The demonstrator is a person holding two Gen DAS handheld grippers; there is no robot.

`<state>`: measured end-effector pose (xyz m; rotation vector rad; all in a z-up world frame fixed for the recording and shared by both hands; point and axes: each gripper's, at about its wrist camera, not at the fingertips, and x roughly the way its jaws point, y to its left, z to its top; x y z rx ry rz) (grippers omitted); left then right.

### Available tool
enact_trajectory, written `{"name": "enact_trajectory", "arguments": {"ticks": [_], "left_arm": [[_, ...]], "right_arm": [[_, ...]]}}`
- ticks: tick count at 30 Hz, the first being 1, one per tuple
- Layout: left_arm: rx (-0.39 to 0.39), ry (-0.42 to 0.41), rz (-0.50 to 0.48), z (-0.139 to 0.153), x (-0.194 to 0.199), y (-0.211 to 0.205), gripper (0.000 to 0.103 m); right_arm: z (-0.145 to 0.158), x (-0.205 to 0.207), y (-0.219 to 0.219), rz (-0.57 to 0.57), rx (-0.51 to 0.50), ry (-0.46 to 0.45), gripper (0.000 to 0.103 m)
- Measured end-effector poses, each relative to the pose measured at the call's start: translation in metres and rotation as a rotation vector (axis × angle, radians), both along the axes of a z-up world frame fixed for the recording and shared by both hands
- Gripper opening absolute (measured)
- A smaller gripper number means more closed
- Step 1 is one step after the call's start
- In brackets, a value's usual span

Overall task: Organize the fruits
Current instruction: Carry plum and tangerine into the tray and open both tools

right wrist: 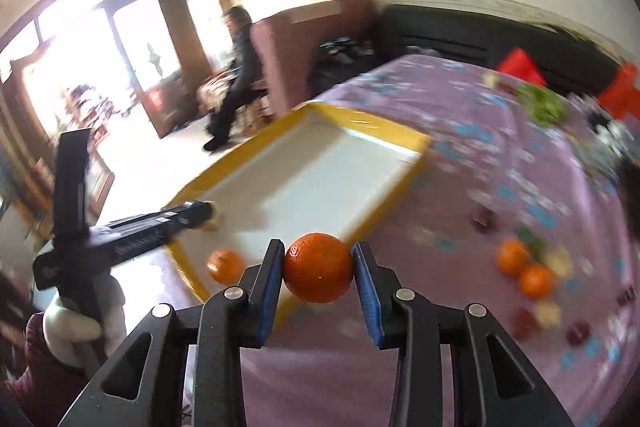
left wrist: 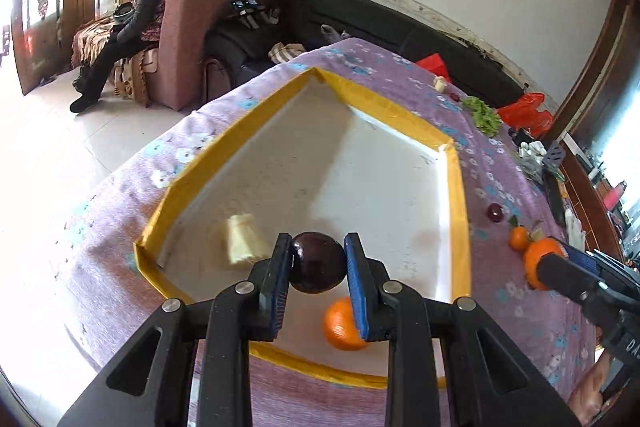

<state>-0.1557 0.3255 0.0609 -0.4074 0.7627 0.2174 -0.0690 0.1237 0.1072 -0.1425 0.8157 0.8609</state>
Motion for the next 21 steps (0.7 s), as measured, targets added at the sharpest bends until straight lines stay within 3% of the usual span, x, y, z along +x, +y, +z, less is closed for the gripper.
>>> {"name": "enact_trajectory", "arguments": {"ticks": [5, 14, 18, 20, 21], "left_arm": [[-0.008, 0.03, -0.011, -0.004, 0.018, 0.021, 0.026], [0.007, 0.129, -0.026, -0.021, 0.065, 0.031, 0.026], [-0.035, 0.144, -0.008, -0.023, 0.067, 0.036, 0.026], [-0.032, 0.133, -0.002, -0.018, 0.062, 0.036, 0.029], [-0.027, 0.127, 0.002, -0.014, 0.059, 0.036, 0.038]], "right_arm": [[-0.028, 0.001, 0.056, 0.056, -0.097, 0.017, 0.04], [-0.07, 0.019, 0.089, 0.062, -0.178, 0.082, 0.04], [-0.081, 0.019, 0.099, 0.092, -0.195, 0.093, 0.04], [-0.082, 0.018, 0.104, 0.099, -0.201, 0.081, 0.041], [-0.081, 0.017, 0.105, 0.102, -0.205, 0.078, 0.041]]}}
